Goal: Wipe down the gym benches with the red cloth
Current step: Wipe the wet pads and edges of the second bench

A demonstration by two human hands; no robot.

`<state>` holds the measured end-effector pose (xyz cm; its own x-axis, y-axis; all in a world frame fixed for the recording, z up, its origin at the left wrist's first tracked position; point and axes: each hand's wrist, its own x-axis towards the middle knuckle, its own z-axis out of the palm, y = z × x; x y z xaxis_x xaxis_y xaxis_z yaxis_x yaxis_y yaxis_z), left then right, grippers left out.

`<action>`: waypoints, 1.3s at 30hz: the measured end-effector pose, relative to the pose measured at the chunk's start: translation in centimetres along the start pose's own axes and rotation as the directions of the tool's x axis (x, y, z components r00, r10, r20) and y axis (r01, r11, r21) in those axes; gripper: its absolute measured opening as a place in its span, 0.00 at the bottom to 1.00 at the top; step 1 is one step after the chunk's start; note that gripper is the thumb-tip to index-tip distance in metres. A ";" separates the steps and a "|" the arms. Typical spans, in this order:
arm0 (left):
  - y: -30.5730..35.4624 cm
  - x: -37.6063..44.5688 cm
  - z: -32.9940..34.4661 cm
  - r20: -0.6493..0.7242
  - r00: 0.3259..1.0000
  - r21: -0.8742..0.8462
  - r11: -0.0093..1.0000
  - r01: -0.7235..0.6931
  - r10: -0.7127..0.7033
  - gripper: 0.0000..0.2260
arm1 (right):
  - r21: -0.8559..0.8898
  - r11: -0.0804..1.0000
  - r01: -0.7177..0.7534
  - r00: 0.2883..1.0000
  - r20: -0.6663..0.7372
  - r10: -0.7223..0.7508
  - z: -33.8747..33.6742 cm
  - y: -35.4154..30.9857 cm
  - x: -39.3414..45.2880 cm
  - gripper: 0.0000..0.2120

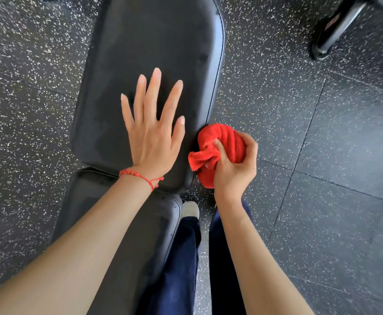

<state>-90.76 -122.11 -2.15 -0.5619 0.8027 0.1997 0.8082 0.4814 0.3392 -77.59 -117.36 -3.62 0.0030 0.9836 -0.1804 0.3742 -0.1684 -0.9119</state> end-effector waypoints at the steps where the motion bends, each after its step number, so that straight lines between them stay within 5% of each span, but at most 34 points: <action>1: 0.1 1.0 0.2 -0.001 1.000 0.009 1.000 0.000 0.000 0.22 | 0.010 1.000 0.012 1.000 -0.008 -0.012 0.3 -0.5 0.7 0.17; 27: 0.8 3.3 0.9 0.077 0.994 0.150 0.987 0.066 -0.078 0.23 | 0.071 0.991 0.110 0.982 0.148 -0.120 4.5 -9.5 13.6 0.18; 35: 4.9 4.7 -0.5 0.076 0.939 0.010 0.942 0.335 -0.335 0.19 | 0.023 0.981 0.194 0.903 0.387 -0.188 5.2 -12.5 17.3 0.20; 39: 7.7 6.7 -1.2 0.063 0.897 -0.067 0.895 0.441 -0.437 0.21 | 0.064 0.987 0.150 0.910 0.381 -0.163 3.5 -13.4 18.8 0.20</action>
<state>-88.56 -113.43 2.90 -0.8464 0.5318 -0.0268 0.4639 0.7612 0.4532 -85.78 -96.82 3.89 -0.4120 0.8977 -0.1559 0.3105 -0.0226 -0.9503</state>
